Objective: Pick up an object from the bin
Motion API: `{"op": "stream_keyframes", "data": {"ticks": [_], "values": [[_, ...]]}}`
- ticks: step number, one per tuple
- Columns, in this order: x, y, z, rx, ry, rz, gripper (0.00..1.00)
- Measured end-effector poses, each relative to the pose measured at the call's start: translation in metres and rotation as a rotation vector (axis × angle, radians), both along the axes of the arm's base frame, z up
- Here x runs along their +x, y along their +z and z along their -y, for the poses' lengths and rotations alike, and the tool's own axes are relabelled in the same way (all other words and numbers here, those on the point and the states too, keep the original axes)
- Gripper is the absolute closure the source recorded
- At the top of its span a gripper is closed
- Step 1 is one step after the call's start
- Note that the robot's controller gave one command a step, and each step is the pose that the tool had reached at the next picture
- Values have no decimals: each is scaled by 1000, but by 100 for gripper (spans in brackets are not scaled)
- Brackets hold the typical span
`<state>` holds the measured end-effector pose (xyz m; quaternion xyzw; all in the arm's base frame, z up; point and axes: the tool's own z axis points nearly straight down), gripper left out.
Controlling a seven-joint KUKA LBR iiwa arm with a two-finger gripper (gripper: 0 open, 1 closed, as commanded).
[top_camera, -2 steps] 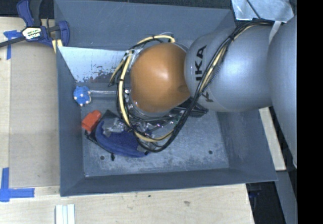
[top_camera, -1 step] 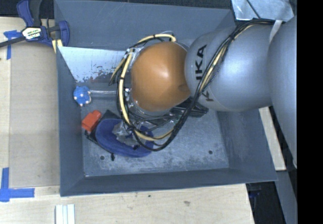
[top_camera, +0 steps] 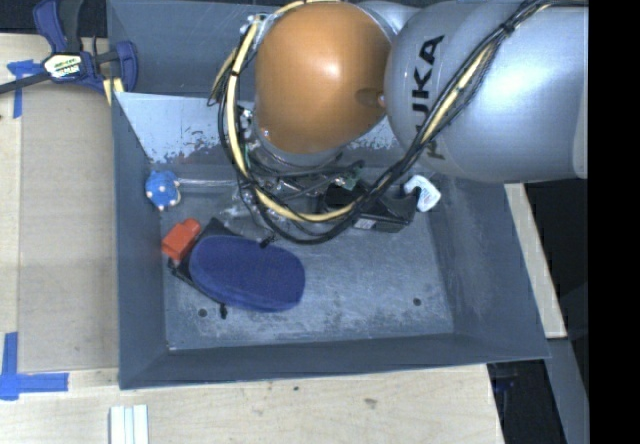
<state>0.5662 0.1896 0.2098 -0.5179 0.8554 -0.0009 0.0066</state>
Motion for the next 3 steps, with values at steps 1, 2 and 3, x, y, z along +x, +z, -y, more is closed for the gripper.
{"op": "stream_keyframes", "data": {"ticks": [1,2,3], "values": [[-18,-130,-31,-13,534,2,100],[41,16,1,-8,545,2,100],[33,-77,-51,-7,866,-13,100]]}}
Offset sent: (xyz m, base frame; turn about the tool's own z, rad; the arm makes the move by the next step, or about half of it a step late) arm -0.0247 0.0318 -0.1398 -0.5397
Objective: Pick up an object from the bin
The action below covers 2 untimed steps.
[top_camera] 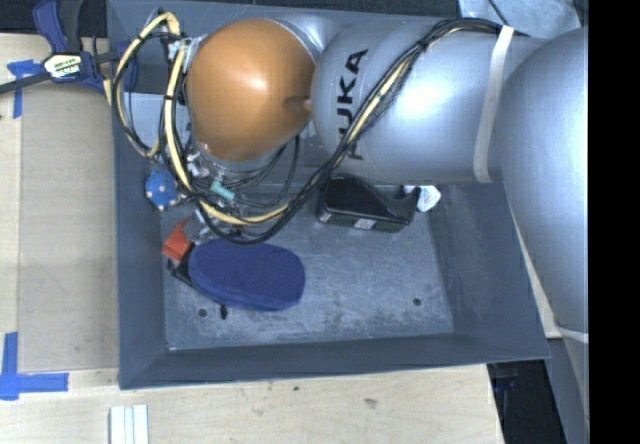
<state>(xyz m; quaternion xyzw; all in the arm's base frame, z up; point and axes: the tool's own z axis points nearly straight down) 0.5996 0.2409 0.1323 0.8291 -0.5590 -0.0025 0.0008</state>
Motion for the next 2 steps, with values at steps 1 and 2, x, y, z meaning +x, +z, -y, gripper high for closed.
{"op": "stream_keyframes", "data": {"ticks": [1,2], "values": [[-105,-34,22,1,467,1,100],[-71,70,31,2,466,14,100]]}}
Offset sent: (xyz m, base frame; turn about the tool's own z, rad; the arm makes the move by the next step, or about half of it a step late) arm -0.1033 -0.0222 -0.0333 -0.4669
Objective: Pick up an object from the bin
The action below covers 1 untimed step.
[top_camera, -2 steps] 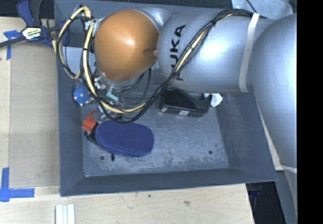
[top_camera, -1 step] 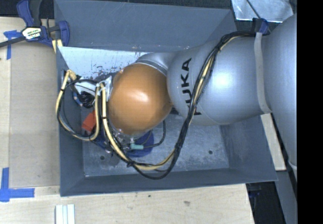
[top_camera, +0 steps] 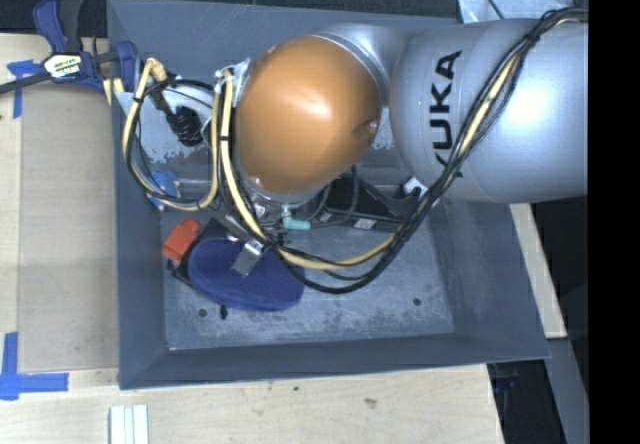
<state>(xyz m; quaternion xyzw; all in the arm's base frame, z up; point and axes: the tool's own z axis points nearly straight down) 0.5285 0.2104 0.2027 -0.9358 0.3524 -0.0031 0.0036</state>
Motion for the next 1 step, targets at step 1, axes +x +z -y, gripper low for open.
{"op": "stream_keyframes", "data": {"ticks": [1], "values": [[2,-44,7,-7,421,-14,100]]}}
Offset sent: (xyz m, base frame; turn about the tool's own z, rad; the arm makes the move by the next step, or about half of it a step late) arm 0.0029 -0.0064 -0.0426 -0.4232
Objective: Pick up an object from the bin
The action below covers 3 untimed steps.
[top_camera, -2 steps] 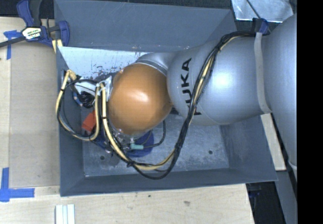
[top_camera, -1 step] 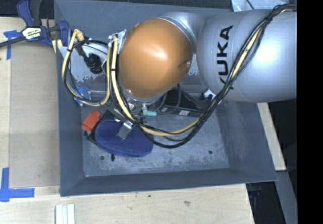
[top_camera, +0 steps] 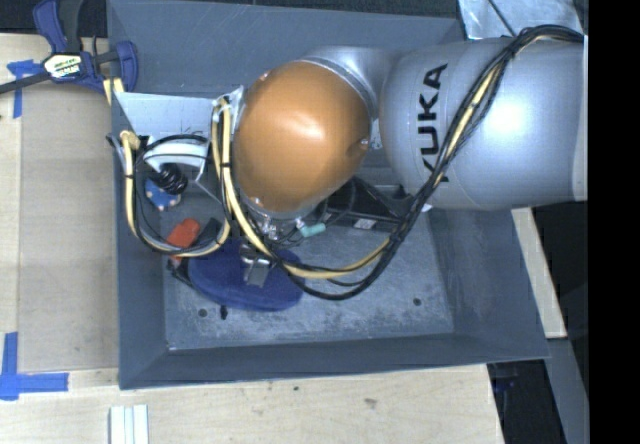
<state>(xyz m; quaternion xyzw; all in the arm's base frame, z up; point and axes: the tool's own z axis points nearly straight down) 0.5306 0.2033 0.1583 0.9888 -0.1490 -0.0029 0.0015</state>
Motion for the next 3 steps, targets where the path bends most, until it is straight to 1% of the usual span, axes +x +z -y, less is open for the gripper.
{"op": "stream_keyframes", "data": {"ticks": [1,2,3], "values": [[10,-11,55,0,-27,3,100],[-32,2,86,1,-26,2,100],[46,58,77,7,-3,14,100]]}}
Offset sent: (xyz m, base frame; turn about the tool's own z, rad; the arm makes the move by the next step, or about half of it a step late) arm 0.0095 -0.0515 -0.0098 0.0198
